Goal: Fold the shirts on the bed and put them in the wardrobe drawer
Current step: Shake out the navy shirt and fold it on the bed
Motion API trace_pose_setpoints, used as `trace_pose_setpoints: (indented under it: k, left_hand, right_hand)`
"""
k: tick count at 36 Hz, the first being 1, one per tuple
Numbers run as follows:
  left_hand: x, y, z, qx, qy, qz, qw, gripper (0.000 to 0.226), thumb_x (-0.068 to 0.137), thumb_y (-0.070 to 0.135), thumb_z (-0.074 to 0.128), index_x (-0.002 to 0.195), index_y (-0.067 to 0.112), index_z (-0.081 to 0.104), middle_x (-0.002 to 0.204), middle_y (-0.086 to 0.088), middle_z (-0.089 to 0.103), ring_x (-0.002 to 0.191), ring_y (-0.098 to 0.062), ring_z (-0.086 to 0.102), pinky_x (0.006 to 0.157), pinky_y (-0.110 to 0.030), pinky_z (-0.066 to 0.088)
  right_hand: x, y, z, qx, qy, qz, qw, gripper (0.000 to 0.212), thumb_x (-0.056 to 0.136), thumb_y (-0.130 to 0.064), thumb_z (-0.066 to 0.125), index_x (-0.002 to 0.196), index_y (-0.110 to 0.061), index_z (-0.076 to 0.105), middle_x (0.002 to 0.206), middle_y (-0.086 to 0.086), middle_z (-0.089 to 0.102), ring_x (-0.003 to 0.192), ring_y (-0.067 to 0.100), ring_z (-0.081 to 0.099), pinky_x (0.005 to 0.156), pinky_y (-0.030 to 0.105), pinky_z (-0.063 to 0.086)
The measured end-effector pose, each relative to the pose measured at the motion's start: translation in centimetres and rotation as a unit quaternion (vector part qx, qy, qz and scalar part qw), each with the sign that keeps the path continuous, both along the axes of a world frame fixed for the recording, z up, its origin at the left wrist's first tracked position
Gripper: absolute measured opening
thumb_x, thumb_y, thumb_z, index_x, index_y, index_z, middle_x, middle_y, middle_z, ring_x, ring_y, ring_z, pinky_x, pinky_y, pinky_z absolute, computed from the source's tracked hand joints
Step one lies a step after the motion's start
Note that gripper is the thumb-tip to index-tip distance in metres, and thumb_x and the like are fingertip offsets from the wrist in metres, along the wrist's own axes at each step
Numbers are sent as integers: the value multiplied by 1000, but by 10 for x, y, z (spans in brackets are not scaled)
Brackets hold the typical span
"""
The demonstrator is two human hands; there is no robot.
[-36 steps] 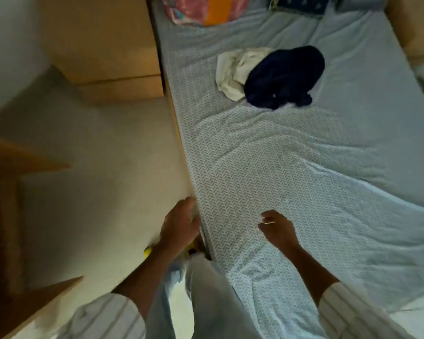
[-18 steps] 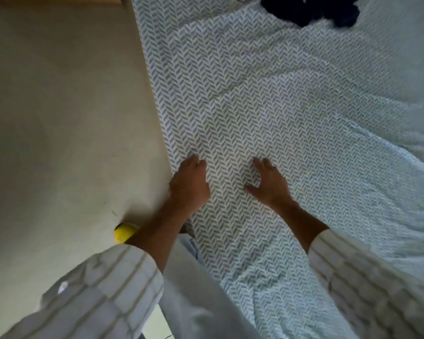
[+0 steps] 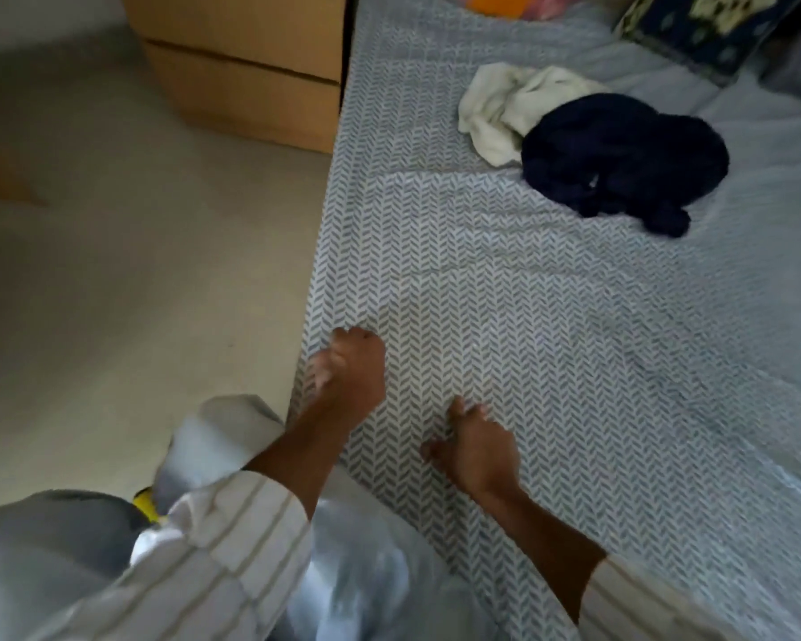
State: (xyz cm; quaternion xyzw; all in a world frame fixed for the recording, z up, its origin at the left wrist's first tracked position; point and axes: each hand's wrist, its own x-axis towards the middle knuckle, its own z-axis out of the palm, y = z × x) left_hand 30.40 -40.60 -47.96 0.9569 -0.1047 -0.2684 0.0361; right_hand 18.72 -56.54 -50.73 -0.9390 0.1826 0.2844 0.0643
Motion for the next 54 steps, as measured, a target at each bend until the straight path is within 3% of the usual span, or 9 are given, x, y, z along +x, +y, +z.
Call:
trace_pose_setpoints:
  k: [8, 16, 25, 28, 38, 41, 44, 47, 54]
  left_hand:
    - [-31, -46, -1, 0, -6, 53, 999, 61, 83, 44, 73, 134, 21, 50, 138, -8, 42, 131, -32, 40, 99, -49, 46]
    - [2, -109, -13, -80, 34, -18, 996, 86, 85, 39, 74, 156, 20, 28, 164, -7, 20, 151, -25, 18, 121, -40, 22]
    - [62, -161, -20, 39, 80, -94, 992, 122, 68, 25, 89, 159, 21, 7, 167, -1, 2, 153, -28, 8, 116, -53, 32]
    - [65, -168, -20, 73, 92, -84, 990, 126, 66, 23, 91, 159, 24, 6, 167, 1, 1, 152, -30, 13, 113, -55, 36]
    - [76, -176, -28, 98, 88, -89, 987, 123, 65, 28, 92, 156, 22, 9, 164, -1, 10, 148, -32, 22, 109, -54, 41]
    - [76, -173, -28, 94, 98, -79, 988, 123, 67, 29, 91, 157, 24, 7, 165, 1, 7, 150, -30, 18, 110, -53, 40]
    - [74, -172, -26, 86, 94, -80, 989, 123, 68, 27, 91, 158, 24, 6, 166, 0, 5, 151, -30, 16, 112, -52, 38]
    - [75, -168, -31, 56, 104, -79, 990, 123, 70, 29, 89, 159, 25, 4, 167, 0, 1, 153, -30, 12, 116, -51, 32]
    - [64, -124, -40, -200, 94, -2, 975, 102, 80, 31, 82, 160, 25, 18, 164, 3, 21, 150, -17, 23, 123, -34, 19]
  right_hand:
    - [1, -45, 4, 119, -116, 73, 983, 30, 84, -48, 63, 104, -25, 67, 100, 0, 73, 100, 23, 68, 80, 28, 51]
    - [56, -149, -1, 199, -199, -31, 959, 20, 88, -34, 68, 102, -24, 78, 106, -7, 76, 101, 13, 71, 89, 27, 54]
    - [218, -265, -21, 72, -269, -51, 959, 57, 90, -22, 65, 144, -12, 51, 160, 19, 31, 138, 33, 44, 109, 37, 38]
    - [262, -282, -28, -14, -272, 26, 962, 47, 87, -12, 59, 133, -4, 54, 164, 26, 13, 143, 37, 37, 101, 42, 39]
    - [315, -299, -43, 70, -368, -170, 911, 72, 99, -25, 53, 159, -19, 14, 144, 17, 50, 120, 42, 55, 93, 50, 50]
    - [313, -293, -38, 63, -338, -184, 921, 36, 98, -17, 53, 131, -4, 57, 126, 23, 62, 114, 43, 58, 90, 45, 49]
    - [288, -270, -37, 108, -356, -163, 914, 21, 98, -15, 53, 103, -3, 69, 108, 22, 68, 101, 41, 62, 85, 45, 50]
    - [242, -236, -44, 149, -360, -123, 913, 27, 96, -16, 55, 70, -14, 49, 78, 15, 59, 78, 37, 60, 65, 38, 44]
    - [111, -147, -27, 283, -346, -58, 892, 30, 97, -22, 55, 69, -20, 42, 67, -3, 42, 63, 20, 46, 59, 40, 36]
